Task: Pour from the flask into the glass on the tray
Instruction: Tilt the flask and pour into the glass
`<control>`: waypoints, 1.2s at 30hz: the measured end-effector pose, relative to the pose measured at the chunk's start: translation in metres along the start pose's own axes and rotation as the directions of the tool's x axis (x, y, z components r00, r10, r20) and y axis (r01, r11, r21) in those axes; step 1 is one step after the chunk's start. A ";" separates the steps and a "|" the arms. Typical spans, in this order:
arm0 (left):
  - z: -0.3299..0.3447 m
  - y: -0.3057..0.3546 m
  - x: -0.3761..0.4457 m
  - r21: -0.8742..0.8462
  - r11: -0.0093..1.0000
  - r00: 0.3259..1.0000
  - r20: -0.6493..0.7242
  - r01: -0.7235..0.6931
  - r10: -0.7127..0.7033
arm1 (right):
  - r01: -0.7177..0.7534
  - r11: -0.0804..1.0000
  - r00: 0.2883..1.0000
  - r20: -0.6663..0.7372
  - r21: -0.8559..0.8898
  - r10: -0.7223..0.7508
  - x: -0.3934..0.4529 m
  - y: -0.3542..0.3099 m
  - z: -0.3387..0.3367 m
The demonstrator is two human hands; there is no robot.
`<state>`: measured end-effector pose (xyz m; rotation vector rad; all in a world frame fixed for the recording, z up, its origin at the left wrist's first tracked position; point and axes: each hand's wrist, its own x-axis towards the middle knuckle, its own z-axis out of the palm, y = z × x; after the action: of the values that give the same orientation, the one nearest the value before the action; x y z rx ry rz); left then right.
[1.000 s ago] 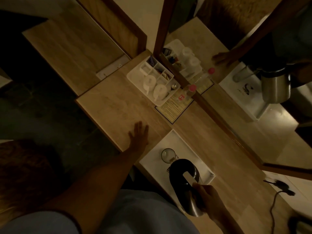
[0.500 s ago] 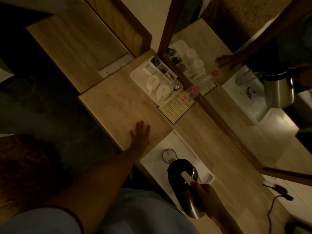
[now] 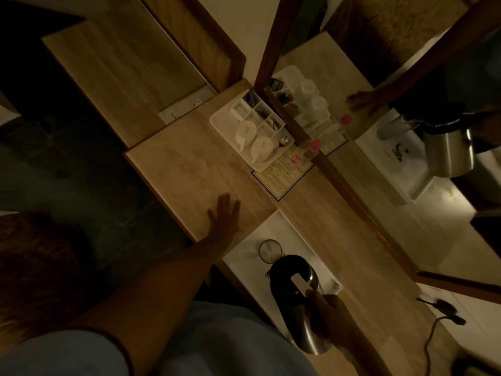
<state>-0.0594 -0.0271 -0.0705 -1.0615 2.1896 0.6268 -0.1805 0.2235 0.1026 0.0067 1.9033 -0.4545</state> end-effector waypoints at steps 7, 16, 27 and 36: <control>0.000 0.000 0.000 0.004 1.000 1.000 0.005 0.005 -0.005 | -0.010 0.999 1.000 0.000 -0.035 0.010 -0.002 -0.006 -0.001; -0.001 0.000 0.001 -0.001 1.000 1.000 0.014 -0.002 0.002 | -0.016 1.000 1.000 -0.022 -0.019 0.016 -0.002 -0.006 -0.003; -0.001 0.000 0.001 -0.003 1.000 1.000 0.010 0.006 -0.006 | -0.032 0.998 0.999 0.004 -0.046 0.032 -0.005 -0.009 -0.006; -0.001 -0.001 0.001 -0.014 1.000 1.000 0.007 -0.001 0.001 | -0.049 0.998 0.999 -0.011 -0.036 0.049 -0.006 -0.013 -0.006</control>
<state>-0.0589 -0.0289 -0.0702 -1.0645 2.1824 0.6466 -0.1862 0.2147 0.1134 0.0318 1.9166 -0.3879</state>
